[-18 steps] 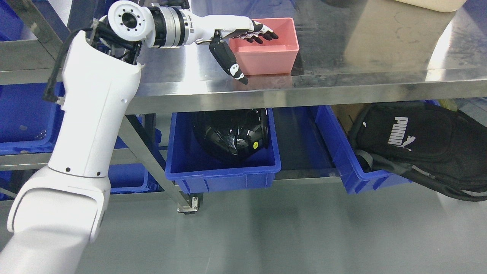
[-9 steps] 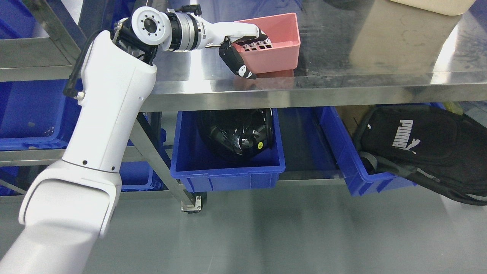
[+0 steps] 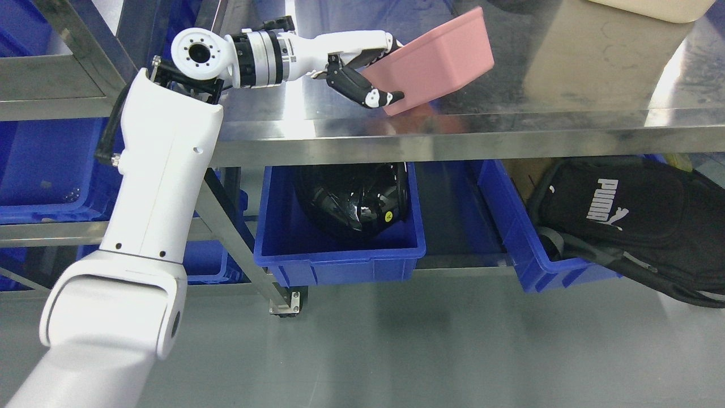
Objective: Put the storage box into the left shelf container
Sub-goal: 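Grasp the pink box's near rim with the left hand, then lift the pink box off the shelf with the left hand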
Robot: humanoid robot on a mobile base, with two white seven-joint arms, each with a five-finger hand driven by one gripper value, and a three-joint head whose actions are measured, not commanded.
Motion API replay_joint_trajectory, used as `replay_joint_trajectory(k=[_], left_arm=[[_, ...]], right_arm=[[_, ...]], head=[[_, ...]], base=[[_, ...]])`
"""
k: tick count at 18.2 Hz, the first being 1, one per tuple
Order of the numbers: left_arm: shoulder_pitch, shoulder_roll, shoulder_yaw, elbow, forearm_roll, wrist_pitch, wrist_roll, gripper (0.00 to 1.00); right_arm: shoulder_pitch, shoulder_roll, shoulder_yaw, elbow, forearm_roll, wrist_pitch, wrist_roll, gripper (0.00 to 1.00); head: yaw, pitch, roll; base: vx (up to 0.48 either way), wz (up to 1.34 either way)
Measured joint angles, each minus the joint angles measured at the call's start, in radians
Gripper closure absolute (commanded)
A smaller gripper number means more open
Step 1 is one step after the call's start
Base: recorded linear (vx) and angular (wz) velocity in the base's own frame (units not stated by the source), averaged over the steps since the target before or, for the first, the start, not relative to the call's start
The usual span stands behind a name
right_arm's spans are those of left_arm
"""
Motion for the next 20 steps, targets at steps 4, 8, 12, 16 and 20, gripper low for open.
replay_joint_trajectory(k=[4, 8, 12, 16, 20], left_arm=[[0.048, -0.004, 0.077, -0.012, 0.236, -0.001, 0.010, 1.00], [0.183, -0.007, 0.131, -0.113, 0.444, -0.003, 0.059, 0.99], [0.411, -0.008, 0.119, -0.297, 0.543, -0.161, 0.314, 0.99], [0.628, -0.010, 0.033, -0.448, 0.552, -0.344, 0.490, 0.99], [0.770, -0.011, -0.051, -0.540, 0.519, -0.444, 0.572, 0.97]], right_arm=[[0.000, 0.000, 0.000, 0.000, 0.000, 0.000, 0.000, 0.00], [0.000, 0.000, 0.000, 0.000, 0.000, 0.000, 0.000, 0.00], [0.000, 0.000, 0.000, 0.000, 0.000, 0.000, 0.000, 0.00], [0.000, 0.000, 0.000, 0.000, 0.000, 0.000, 0.000, 0.00], [0.000, 0.000, 0.000, 0.000, 0.000, 0.000, -0.001, 0.00]], head=[[0.0000, 0.000, 0.000], [0.0000, 0.000, 0.000], [0.0000, 0.000, 0.000], [0.0000, 0.000, 0.000], [0.0000, 0.000, 0.000]], base=[[0.000, 0.00], [0.000, 0.00], [0.000, 0.00], [0.001, 0.01], [0.023, 0.19]])
